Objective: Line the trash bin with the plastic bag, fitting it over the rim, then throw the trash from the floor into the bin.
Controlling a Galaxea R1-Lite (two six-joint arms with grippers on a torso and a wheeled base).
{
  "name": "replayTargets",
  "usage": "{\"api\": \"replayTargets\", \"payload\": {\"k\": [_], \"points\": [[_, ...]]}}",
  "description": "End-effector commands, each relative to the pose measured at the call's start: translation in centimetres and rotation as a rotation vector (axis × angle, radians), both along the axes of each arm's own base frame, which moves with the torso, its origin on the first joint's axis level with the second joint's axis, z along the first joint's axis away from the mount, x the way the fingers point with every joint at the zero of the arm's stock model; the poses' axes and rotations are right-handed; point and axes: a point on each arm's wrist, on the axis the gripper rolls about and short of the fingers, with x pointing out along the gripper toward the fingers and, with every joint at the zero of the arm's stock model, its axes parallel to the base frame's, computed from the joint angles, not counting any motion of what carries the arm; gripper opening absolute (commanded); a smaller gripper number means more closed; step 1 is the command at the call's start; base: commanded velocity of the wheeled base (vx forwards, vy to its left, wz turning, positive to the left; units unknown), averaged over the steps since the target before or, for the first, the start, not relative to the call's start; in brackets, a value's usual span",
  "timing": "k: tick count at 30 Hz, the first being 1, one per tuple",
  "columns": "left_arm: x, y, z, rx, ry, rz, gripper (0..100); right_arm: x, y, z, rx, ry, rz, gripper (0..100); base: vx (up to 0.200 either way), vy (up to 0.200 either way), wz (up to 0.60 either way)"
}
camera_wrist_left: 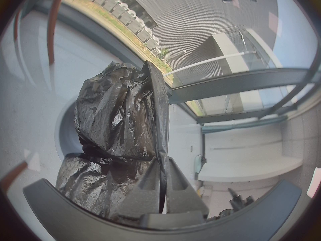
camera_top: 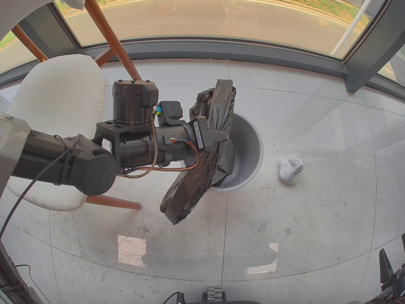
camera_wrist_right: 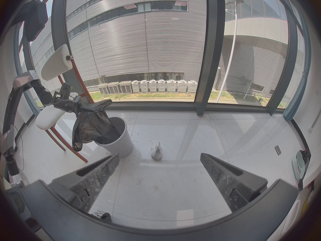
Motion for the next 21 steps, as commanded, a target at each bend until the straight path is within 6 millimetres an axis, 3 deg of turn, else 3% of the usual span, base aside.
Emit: {"api": "replayTargets", "payload": {"k": [1, 3, 4, 6, 8, 13, 18, 20, 21], "points": [[-1.0, -2.3, 1.8, 0.081, -0.107, -0.009, 0, 0.1, 0.0, -0.4, -0.003, 0.012, -0.005, 100, 0.000, 0.000, 0.00], [-0.8, -2.5, 1.3, 0.180, -0.202, -0.001, 0, -0.4, 0.0, 4.3, 0.027, -0.140, 0.012, 100, 0.000, 0.000, 0.00], [-0.8, -2.6, 0.9, 0.212, -0.225, -0.008, 0, 0.4, -0.1, 5.9, 0.044, -0.123, 0.025, 100, 0.000, 0.000, 0.00], [-0.8, -2.8, 0.6, 0.249, -0.261, -0.014, 0, 2.5, 0.0, 7.5, 0.122, -0.015, 0.089, 100, 0.000, 0.000, 0.00], [-1.2, -3.2, 0.6, 0.252, -0.264, -0.031, 0, 3.2, 0.2, 9.1, 0.245, 0.012, 0.208, 100, 0.000, 0.000, 0.00], [-1.5, -3.5, -0.2, 0.271, -0.251, -0.034, 0, 7.6, 2.2, 11.0, 0.331, 0.230, 0.346, 100, 0.000, 0.000, 0.00], [-1.5, -3.4, -0.5, 0.290, -0.243, -0.004, 0, 10.1, 4.2, 13.0, 0.355, 0.318, 0.471, 100, 0.000, 0.000, 0.00], [-1.5, -3.4, -0.5, 0.290, -0.246, -0.004, 0, 10.2, 4.2, 13.1, 0.355, 0.320, 0.474, 100, 0.200, 0.000, 0.00], [-1.4, -3.4, -0.2, 0.288, -0.253, 0.007, 0, 11.5, 5.0, 13.4, 0.350, 0.357, 0.503, 100, 0.200, 0.000, 0.00]]}}
